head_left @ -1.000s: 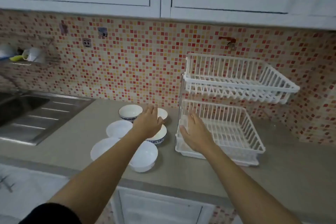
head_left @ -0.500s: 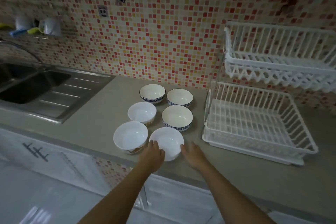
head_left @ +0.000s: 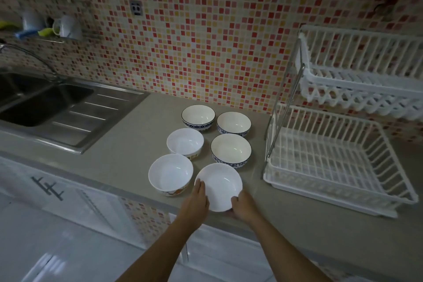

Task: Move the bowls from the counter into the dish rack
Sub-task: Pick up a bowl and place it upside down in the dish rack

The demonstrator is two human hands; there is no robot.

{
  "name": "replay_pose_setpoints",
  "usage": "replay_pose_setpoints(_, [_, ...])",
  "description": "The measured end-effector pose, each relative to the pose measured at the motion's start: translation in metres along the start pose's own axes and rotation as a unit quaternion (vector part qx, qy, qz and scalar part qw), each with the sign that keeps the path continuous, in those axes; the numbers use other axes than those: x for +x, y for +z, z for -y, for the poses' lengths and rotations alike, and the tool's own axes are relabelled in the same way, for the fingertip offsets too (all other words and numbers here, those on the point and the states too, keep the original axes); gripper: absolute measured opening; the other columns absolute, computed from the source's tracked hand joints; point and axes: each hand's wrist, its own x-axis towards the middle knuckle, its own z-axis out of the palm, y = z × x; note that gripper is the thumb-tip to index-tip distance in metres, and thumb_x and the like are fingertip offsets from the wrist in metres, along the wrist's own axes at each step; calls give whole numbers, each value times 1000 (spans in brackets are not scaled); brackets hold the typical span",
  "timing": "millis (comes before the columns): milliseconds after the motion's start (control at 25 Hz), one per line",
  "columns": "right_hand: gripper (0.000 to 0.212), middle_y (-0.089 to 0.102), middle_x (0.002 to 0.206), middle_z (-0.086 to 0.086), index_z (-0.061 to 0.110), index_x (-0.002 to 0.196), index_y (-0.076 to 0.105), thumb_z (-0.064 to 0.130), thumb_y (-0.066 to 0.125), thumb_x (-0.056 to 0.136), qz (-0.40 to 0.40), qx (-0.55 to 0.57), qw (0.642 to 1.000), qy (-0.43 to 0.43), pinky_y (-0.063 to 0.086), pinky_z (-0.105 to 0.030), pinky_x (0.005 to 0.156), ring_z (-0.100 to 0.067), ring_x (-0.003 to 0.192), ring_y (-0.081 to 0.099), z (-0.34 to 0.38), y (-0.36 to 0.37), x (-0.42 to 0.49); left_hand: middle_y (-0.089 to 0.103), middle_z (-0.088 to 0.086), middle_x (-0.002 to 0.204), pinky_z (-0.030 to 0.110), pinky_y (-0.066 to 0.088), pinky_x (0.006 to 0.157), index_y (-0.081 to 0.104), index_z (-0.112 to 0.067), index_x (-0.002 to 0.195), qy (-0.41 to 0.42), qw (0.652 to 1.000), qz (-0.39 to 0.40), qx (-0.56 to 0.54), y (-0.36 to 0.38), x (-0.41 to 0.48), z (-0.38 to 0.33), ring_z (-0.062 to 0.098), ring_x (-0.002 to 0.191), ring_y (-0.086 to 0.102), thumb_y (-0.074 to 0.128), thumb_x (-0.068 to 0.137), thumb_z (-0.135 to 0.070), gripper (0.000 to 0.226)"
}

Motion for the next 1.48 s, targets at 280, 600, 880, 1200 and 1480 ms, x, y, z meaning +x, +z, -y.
replay_pose_setpoints(280, [58, 39, 140, -14, 11, 144, 28, -2, 37, 88, -54, -191, 970, -137, 46, -37, 88, -35, 114, 53, 17, -58, -65, 19, 15, 157, 42, 33, 111, 7, -5, 149, -4, 995, -88, -55, -23, -13, -34, 30, 142, 29, 51, 95, -16, 70])
replay_pose_setpoints(600, [73, 48, 142, -17, 3, 142, 36, 1, 68, 76, -204, -368, 851, -313, 56, -32, 62, -24, 79, 70, 22, -113, -141, 60, 9, 131, 39, 46, 100, 43, -19, 137, 23, 945, -163, -284, -59, -40, -91, 24, 114, 59, 35, 100, -30, 40])
replay_pose_setpoints(880, [63, 38, 149, -9, 13, 150, 15, 9, 46, 95, -319, -229, 841, -373, 44, -36, 97, -27, 125, 49, 80, -213, -183, 57, 3, 130, 20, 44, 84, 39, -17, 140, 157, 887, -273, -339, -128, -60, -180, 10, 105, 53, 36, 99, -26, 43])
replay_pose_setpoints(1200, [71, 46, 140, -20, 9, 146, 26, -7, 56, 84, -452, -213, 754, -427, 55, -49, 86, -38, 115, 56, 128, -336, -170, 48, -22, 130, 9, 53, 73, 27, -57, 127, 458, 825, -93, -317, -246, -12, -268, -11, 105, 58, 56, 83, -43, 55])
replay_pose_setpoints(1480, [65, 34, 148, -16, 10, 146, 26, 5, 53, 88, -438, -272, 727, -453, 47, -52, 98, -33, 129, 42, 151, -414, -109, 52, -6, 125, 32, 57, 83, 34, -43, 133, 475, 864, -52, -158, -276, 78, -341, 17, 109, 59, 61, 79, -56, 62])
